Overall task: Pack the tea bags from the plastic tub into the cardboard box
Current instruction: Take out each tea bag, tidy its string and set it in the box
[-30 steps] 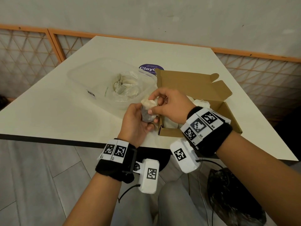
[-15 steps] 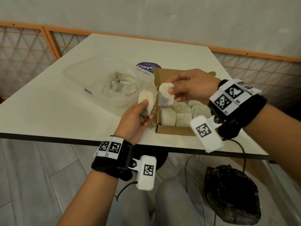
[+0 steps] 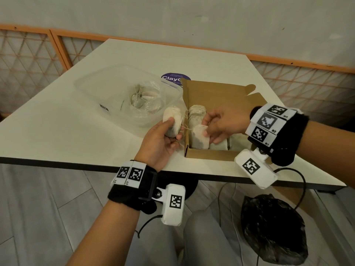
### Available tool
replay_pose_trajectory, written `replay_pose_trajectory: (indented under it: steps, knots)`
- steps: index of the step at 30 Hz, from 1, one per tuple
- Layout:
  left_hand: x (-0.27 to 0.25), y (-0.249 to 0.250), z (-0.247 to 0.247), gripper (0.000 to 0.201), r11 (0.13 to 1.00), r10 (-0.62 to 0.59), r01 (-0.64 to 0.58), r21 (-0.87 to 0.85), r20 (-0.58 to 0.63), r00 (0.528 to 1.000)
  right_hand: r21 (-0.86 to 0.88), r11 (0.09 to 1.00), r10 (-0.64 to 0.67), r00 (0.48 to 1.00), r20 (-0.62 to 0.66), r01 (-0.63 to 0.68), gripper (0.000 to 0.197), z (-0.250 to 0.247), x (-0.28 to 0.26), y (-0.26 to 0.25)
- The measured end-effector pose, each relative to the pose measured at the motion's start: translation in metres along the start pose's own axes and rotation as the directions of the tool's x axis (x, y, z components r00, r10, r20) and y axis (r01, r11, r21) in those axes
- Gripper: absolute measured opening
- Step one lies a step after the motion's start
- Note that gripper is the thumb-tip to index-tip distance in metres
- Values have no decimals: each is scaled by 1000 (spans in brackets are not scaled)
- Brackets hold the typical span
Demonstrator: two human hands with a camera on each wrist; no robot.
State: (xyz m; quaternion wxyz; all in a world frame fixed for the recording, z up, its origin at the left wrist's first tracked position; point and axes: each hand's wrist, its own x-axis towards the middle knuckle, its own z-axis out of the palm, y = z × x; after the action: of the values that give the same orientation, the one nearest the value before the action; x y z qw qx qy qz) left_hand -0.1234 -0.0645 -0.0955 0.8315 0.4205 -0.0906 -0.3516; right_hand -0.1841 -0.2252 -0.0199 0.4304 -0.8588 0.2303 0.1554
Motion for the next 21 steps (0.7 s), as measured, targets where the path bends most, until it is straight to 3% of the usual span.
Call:
replay_pose_trajectory:
  steps: [3,7,10,12,15,18,21]
  knots:
    - [1,0,0,14,1000,3,-3,4,8,1000,-156,987,-37,999,26,40,30,-1,-3,-1]
    - [1,0,1,16,1000,12,-12,15,16,1000,-222,973,-69,998,-3,67,30,13,0,-1]
    - [1,0,1,17,1000,11,-12,21,10,1000,-424,899,-183,974,-132,112,33,14,0,-3]
    - [1,0,0,17,1000,6,-6,18,9,1000,-464,871,-282,937,-204,161,26,7,-12,-7]
    - [2,0,0,17,1000,9,-9,15,16,1000,-476,840,-327,943,-62,260,6,6,-36,-3]
    - [2,0,0,18,1000,10,-10,24,24,1000,-545,784,-284,953,110,297,25,21,-42,13]
    - [3,-1,0,19,999,13,-13,34,11,1000,-559,751,-343,931,123,351,37,34,-34,28]
